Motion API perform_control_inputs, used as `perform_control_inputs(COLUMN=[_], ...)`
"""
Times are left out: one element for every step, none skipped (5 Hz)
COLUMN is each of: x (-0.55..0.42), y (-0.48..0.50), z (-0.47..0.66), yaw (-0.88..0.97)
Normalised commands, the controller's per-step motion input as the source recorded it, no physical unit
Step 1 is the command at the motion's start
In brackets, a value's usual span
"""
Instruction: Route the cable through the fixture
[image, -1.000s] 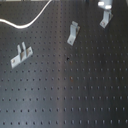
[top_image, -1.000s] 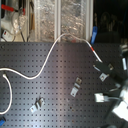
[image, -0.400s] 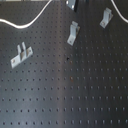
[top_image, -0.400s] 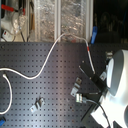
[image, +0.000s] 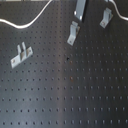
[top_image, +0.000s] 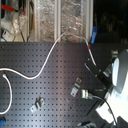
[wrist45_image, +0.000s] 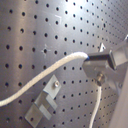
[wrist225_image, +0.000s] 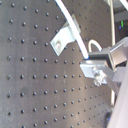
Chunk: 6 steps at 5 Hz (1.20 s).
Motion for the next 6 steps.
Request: perform_control_inputs(x=[-0.363, -0.368, -0.127, -0.108, 0.383, 0.412], y=[0.195, 0.237, 0.065, 0.038, -0.319, -0.534], z=[-0.27, -0.32, 0.00, 0.00, 0.26, 0.26], yaw=[0.34, 0.33, 0.15, 0.15, -0.20, -0.25])
